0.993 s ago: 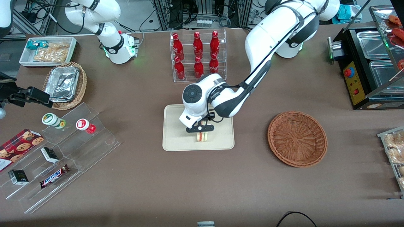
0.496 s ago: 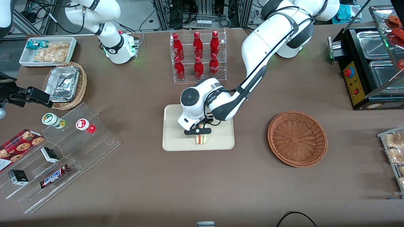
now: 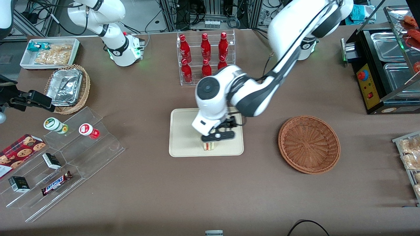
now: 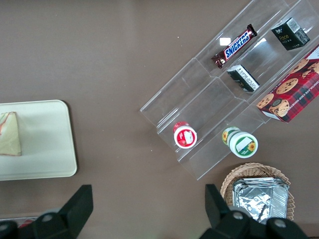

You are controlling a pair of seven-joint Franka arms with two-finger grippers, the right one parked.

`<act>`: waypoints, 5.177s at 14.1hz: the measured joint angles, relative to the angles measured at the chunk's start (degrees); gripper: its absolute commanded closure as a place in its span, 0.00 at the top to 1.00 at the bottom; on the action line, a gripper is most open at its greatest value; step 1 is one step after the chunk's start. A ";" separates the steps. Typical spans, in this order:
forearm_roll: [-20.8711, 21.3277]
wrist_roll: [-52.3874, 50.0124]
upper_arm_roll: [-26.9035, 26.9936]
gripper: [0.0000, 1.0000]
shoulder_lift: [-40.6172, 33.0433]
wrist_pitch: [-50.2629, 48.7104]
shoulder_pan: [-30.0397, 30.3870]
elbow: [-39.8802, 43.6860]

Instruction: Place sandwich from basket to tray

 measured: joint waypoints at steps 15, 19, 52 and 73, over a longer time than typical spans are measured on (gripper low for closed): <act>-10.00 21.98 0.23 1.00 -35.23 -7.15 25.62 -28.72; -12.79 31.51 0.57 1.00 -38.22 -10.29 32.39 -28.30; -17.02 44.58 14.55 1.00 -38.06 -18.59 30.79 -18.62; -20.82 47.48 19.73 1.00 -38.26 -18.35 25.62 -17.99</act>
